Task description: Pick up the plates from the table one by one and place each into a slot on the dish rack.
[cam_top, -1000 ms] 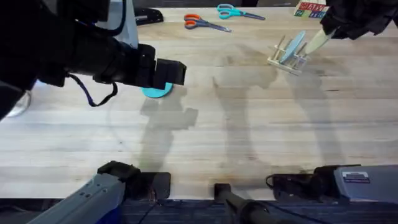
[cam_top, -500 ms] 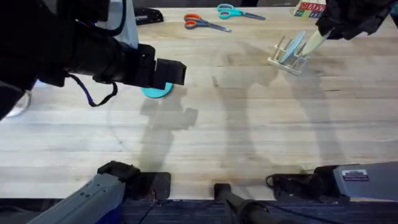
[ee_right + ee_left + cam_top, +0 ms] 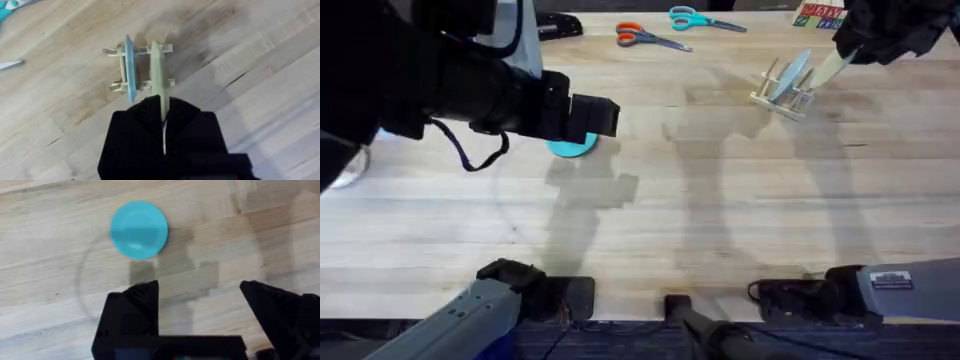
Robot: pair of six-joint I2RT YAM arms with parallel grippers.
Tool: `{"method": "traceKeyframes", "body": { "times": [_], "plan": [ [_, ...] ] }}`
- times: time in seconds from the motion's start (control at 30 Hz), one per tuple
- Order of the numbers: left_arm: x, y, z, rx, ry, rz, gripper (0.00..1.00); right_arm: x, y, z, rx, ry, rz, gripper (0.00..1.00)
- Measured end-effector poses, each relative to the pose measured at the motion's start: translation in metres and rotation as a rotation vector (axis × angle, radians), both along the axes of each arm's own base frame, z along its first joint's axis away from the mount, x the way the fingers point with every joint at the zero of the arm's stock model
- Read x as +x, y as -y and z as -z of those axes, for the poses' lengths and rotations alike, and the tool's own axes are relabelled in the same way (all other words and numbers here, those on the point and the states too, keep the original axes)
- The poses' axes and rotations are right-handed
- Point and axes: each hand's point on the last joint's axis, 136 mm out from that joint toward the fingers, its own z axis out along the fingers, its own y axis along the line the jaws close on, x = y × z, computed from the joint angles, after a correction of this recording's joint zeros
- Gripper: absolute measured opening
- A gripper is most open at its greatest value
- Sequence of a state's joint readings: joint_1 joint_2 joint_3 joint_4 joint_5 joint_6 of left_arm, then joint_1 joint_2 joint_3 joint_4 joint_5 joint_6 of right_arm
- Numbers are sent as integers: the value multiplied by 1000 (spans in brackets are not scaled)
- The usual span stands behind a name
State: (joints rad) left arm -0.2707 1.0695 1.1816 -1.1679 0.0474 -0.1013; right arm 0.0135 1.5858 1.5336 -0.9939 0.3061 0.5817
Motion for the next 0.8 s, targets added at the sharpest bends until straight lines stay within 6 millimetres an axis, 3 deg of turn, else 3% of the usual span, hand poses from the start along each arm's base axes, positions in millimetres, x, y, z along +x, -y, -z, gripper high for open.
{"method": "traceKeyframes", "body": {
  "times": [0.3,0.8],
  "plan": [
    [0,0,0,0,0,0,993,7,0,19,-2,-47,-3,28],
    [0,0,0,0,0,0,993,18,-3,16,7,-7,-26,29]
  ]
}}
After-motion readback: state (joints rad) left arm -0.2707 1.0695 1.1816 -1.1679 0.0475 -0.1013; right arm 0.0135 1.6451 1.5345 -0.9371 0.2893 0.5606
